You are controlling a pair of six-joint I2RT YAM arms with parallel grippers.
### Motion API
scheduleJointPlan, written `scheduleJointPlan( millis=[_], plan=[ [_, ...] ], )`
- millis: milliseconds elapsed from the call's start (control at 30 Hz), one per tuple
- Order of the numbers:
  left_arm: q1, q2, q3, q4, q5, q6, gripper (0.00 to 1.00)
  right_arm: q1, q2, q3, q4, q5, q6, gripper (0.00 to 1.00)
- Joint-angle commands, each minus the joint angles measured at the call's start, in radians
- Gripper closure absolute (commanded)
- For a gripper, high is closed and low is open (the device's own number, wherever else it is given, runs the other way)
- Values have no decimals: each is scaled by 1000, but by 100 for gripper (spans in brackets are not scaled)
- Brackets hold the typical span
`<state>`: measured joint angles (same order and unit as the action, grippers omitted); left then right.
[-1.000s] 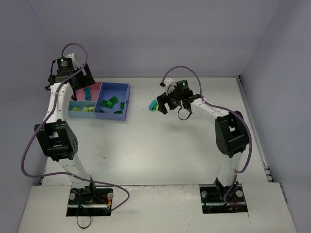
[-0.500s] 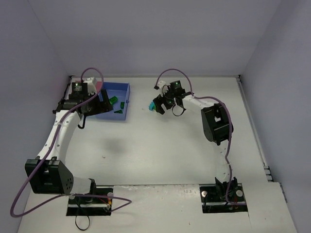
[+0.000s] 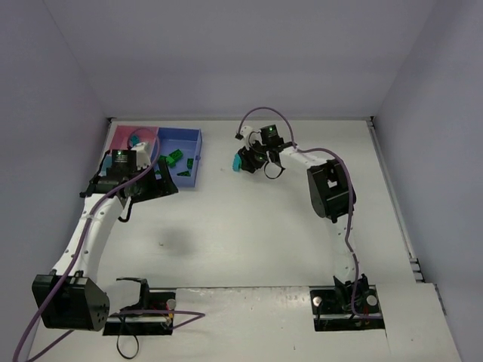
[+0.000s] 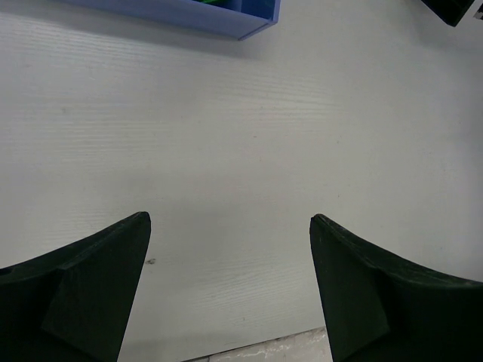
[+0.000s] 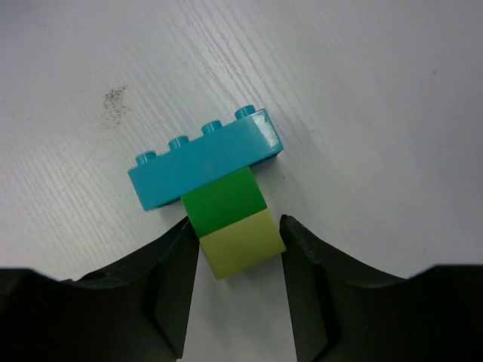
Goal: Sort the legos into containers by color
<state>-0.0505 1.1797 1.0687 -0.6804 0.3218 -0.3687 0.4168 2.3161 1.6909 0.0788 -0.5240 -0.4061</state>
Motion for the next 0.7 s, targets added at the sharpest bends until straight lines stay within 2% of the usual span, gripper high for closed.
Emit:
scheduleJointPlan(
  millis=[0,133,167,200,333,500,667],
  plan=[
    [-8,-35,14,13,34,-21,21,16,-15,24,13,-53,-11,59],
    [-20,-37,16,19,54,-26,21,23,-56,-16,19,-74,-17,77],
    [-23,-35,16,21,59,-35,21,25,-84,-39,21,-79,-17,88],
    [-26,-34,19,30,69,-39,21,28,-121,-51,25,-83,-13,95],
    [-38,-32,25,68,103,-88,21,50,-258,-164,67,-74,9,100],
    [-84,-26,51,140,145,-159,21,97,-452,-347,125,-53,56,100],
    [-175,-5,79,246,189,-252,21,181,-661,-490,188,-10,119,100]
  ],
)
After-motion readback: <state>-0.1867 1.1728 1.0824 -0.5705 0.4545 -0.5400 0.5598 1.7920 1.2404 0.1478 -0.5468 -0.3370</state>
